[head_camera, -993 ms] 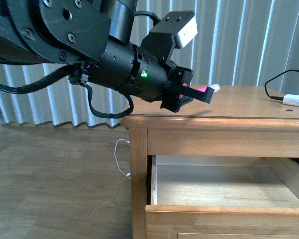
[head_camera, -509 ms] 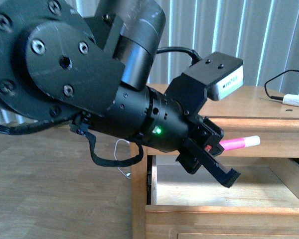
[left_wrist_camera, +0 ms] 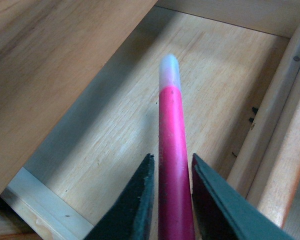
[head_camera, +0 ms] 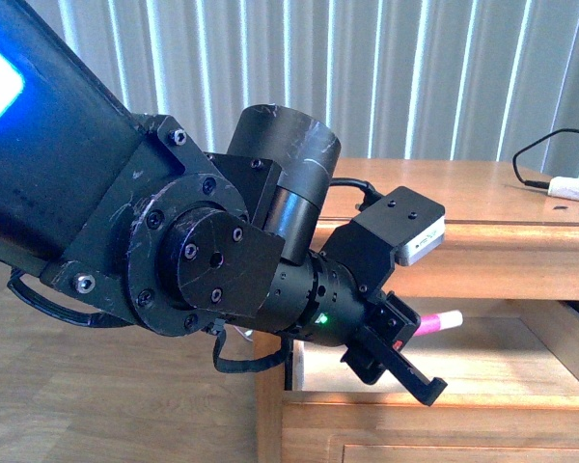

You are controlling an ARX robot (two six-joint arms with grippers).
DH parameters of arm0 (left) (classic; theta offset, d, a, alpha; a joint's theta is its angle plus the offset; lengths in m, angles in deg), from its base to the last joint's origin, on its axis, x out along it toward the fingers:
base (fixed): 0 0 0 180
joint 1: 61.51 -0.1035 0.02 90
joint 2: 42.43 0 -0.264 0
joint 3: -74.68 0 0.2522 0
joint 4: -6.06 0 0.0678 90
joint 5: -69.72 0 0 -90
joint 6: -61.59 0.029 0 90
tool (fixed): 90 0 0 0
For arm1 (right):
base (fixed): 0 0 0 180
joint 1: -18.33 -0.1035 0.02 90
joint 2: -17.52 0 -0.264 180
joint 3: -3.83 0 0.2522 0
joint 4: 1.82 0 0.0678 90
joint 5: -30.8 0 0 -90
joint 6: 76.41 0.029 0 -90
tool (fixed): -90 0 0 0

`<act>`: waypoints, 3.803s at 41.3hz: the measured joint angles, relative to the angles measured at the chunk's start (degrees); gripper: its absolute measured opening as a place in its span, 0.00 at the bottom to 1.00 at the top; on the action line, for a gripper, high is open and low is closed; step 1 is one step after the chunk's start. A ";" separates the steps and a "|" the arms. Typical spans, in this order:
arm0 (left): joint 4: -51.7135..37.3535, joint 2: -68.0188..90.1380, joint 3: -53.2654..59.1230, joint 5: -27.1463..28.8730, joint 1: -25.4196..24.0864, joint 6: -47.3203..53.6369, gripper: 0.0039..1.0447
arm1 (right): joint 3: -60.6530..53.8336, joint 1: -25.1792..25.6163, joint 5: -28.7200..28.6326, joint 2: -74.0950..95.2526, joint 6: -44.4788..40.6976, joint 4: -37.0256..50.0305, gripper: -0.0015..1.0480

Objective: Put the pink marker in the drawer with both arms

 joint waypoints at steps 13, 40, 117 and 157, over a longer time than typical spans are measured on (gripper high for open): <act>-6.86 -5.97 5.75 15.28 -0.81 -5.16 0.79 | 0.00 0.00 0.00 0.00 0.00 0.00 0.91; -8.72 -60.70 51.25 30.64 -7.13 -14.05 0.94 | 0.00 0.00 0.00 -0.02 0.00 0.00 0.91; 13.84 -115.40 72.19 16.15 -30.75 -25.29 0.04 | 0.00 -0.02 0.04 -0.04 0.00 0.00 0.91; 13.88 -115.47 72.17 16.15 -30.75 -25.29 0.94 | 4.09 6.54 -0.02 53.22 -6.10 38.21 0.91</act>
